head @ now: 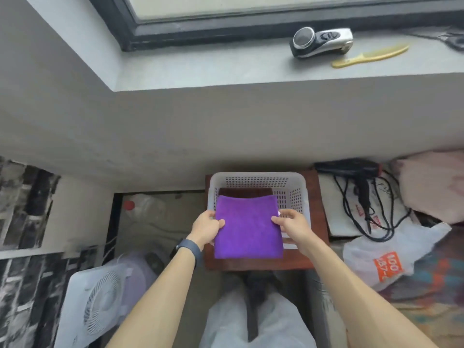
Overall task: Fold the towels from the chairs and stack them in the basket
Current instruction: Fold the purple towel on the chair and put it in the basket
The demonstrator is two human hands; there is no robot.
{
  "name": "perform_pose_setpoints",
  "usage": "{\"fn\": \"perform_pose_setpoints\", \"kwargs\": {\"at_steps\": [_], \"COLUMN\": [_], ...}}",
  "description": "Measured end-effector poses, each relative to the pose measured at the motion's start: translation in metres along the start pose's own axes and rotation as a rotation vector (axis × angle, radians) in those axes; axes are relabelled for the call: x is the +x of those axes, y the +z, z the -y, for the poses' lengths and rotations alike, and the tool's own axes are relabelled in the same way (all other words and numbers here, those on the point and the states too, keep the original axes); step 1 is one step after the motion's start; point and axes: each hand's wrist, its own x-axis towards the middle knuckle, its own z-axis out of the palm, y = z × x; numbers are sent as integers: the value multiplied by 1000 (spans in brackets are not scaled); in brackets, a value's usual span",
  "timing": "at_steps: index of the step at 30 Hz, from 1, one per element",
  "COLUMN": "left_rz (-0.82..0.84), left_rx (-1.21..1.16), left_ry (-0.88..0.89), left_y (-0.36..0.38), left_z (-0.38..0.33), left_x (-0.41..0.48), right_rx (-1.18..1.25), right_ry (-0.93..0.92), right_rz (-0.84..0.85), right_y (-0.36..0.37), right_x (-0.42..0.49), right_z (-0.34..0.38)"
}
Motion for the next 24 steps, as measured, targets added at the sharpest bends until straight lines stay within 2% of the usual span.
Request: {"fn": "perform_pose_setpoints", "kwargs": {"at_steps": [7, 14, 22, 24], "left_rz": [-123, -162, -172, -231], "left_rx": [291, 552, 746, 824], "left_ry": [170, 196, 177, 176], "left_y": [2, 17, 17, 19], "left_z": [-34, -34, -37, -41], "left_x": [12, 28, 34, 27], "right_rx": [61, 106, -30, -55], "right_ry": [-25, 33, 44, 22], "right_rz": [-62, -172, -250, -274], "right_y": [13, 22, 30, 32], "right_x": [48, 68, 71, 69], "right_z": [5, -9, -10, -10]}}
